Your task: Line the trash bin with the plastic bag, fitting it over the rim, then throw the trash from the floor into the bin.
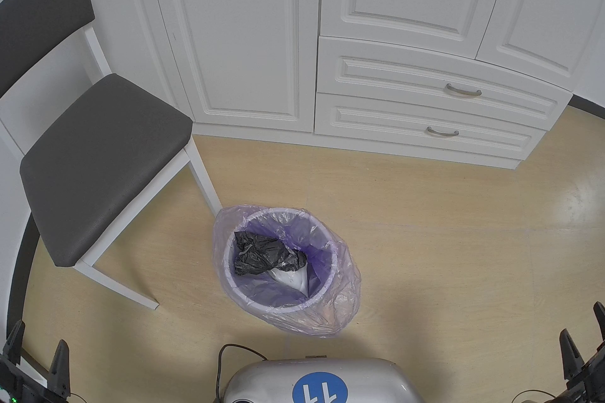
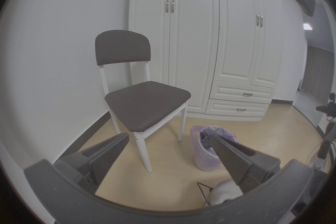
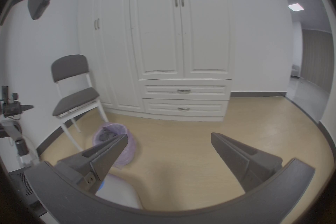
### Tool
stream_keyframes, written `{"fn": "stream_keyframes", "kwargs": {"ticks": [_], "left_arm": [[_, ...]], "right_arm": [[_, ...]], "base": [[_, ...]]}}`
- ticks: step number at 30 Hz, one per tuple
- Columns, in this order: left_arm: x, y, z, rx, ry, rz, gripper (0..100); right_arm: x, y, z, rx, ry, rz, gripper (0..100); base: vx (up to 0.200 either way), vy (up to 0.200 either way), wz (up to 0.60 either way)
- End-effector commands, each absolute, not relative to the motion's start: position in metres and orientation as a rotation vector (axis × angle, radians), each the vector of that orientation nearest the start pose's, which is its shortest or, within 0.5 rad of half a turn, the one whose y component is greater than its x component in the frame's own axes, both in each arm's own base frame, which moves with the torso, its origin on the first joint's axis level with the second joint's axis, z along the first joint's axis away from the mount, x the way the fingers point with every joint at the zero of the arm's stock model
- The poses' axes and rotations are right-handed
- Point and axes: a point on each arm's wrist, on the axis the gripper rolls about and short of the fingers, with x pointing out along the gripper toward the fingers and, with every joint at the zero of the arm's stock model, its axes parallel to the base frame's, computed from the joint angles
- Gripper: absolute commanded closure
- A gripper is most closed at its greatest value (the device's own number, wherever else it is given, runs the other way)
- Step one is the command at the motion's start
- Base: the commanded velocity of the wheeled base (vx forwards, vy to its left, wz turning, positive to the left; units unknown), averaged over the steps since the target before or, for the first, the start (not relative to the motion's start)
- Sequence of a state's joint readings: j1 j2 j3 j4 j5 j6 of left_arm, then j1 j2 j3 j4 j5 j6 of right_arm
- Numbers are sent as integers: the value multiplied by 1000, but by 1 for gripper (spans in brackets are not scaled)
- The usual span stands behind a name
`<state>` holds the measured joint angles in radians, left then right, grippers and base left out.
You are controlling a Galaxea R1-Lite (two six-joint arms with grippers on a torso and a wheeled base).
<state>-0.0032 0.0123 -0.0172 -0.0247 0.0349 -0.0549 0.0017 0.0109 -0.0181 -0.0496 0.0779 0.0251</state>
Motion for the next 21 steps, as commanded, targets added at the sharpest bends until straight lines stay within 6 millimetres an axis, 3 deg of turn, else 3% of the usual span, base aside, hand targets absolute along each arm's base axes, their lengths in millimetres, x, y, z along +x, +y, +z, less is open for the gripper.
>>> {"fn": "stream_keyframes", "kwargs": {"ticks": [1, 6, 10, 14, 21], "left_arm": [[-23, 0, 76, -6, -2, 12, 0], [-23, 0, 76, -11, -2, 12, 0], [-23, 0, 76, -3, -2, 12, 0], [-23, 0, 76, -11, -2, 12, 0], [-23, 0, 76, -9, -2, 12, 0]], "right_arm": [[-23, 4, 81, 18, -50, 197, 0], [-23, 4, 81, -16, -56, 191, 0], [-23, 0, 82, -47, -61, -1, 0], [-23, 0, 80, 61, -48, -2, 0], [-23, 0, 80, 55, -46, -6, 0]], "base": [[0, 0, 0], [0, 0, 0], [0, 0, 0], [0, 0, 0], [0, 0, 0]]}}
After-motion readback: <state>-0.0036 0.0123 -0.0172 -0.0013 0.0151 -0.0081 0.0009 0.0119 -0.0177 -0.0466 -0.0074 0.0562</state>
